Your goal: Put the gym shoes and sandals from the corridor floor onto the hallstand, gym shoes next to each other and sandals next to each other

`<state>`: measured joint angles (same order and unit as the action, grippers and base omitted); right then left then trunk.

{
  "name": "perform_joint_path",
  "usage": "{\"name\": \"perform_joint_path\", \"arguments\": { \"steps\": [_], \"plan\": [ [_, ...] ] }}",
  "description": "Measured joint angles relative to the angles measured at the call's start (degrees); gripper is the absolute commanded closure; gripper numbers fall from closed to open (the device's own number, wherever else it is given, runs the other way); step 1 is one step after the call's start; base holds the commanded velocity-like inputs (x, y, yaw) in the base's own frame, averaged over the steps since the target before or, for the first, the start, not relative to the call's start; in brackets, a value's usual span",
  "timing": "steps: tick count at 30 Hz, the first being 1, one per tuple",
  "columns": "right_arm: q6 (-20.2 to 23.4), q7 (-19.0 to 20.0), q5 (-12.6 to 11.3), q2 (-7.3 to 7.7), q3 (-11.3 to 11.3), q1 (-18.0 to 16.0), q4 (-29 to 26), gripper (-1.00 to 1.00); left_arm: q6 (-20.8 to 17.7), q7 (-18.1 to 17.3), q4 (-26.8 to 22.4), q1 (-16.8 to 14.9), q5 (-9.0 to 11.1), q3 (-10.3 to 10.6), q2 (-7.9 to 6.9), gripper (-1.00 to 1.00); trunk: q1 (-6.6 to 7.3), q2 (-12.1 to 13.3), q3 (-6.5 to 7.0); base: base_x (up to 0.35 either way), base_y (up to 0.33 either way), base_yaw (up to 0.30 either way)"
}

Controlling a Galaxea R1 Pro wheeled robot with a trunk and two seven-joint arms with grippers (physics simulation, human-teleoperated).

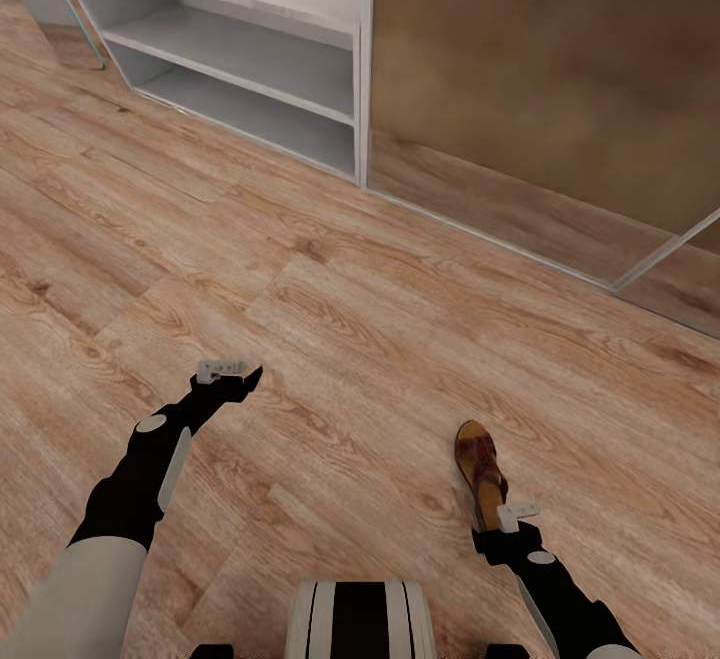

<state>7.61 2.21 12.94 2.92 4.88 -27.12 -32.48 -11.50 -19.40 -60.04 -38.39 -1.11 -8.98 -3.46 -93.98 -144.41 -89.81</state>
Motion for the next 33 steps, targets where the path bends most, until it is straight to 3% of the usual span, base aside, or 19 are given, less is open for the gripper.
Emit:
{"name": "perform_joint_path", "arguments": {
  "steps": [8,32,33],
  "plan": [
    [0.0,-0.04,0.0,0.01,0.0,0.01,0.0,-1.0,0.01,0.03,0.0,0.08,0.03,0.01,0.0,-1.0,-0.07,-0.04,-1.03,0.0,0.0,0.0],
    [0.0,-0.06,0.0,0.03,0.15,0.02,-0.09,-1.0,0.11,0.26,0.0,0.09,-0.01,0.07,-0.05,-1.0,-0.07,-0.04,-1.13,0.014,0.0,0.0],
    [0.0,-0.06,-0.02,0.05,0.16,0.0,-0.09,1.0,0.11,0.26,0.0,0.09,-0.01,0.07,-0.04,-1.0,-0.07,-0.04,-1.13,0.002,0.0,0.0]
  ]
}}
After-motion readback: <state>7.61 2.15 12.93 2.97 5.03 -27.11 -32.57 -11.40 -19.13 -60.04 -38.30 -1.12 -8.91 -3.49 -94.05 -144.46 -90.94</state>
